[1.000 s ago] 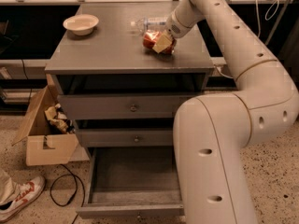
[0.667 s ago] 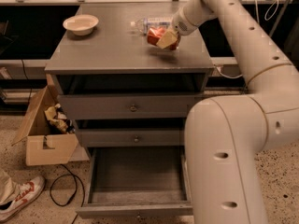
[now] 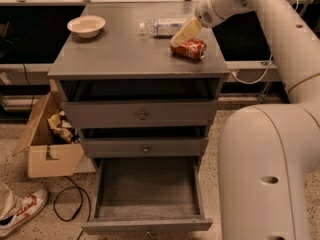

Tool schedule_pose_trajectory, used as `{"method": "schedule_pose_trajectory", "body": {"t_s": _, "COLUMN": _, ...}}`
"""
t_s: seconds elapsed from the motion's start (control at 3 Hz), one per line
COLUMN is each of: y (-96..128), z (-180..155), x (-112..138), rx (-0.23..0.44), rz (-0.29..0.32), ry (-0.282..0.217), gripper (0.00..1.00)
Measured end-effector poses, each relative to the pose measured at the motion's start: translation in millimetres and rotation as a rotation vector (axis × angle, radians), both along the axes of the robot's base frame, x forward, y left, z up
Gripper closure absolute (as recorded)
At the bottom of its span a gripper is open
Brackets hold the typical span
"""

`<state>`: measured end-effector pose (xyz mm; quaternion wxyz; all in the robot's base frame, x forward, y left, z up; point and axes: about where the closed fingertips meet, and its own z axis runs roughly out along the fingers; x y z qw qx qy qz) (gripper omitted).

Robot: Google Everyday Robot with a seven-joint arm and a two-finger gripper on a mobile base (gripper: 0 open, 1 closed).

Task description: Pick coke can from bottom drawer and place on counter

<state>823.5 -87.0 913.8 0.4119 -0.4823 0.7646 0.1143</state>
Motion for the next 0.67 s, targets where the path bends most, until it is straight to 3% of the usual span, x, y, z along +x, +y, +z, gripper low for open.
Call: {"method": "schedule_pose_trajectory", "body": {"t_s": 0.67, "y": -37, "z": 33, "x": -19, "rx": 0.005, "rz": -0.081, "ry": -0.088, "gripper": 0.00}}
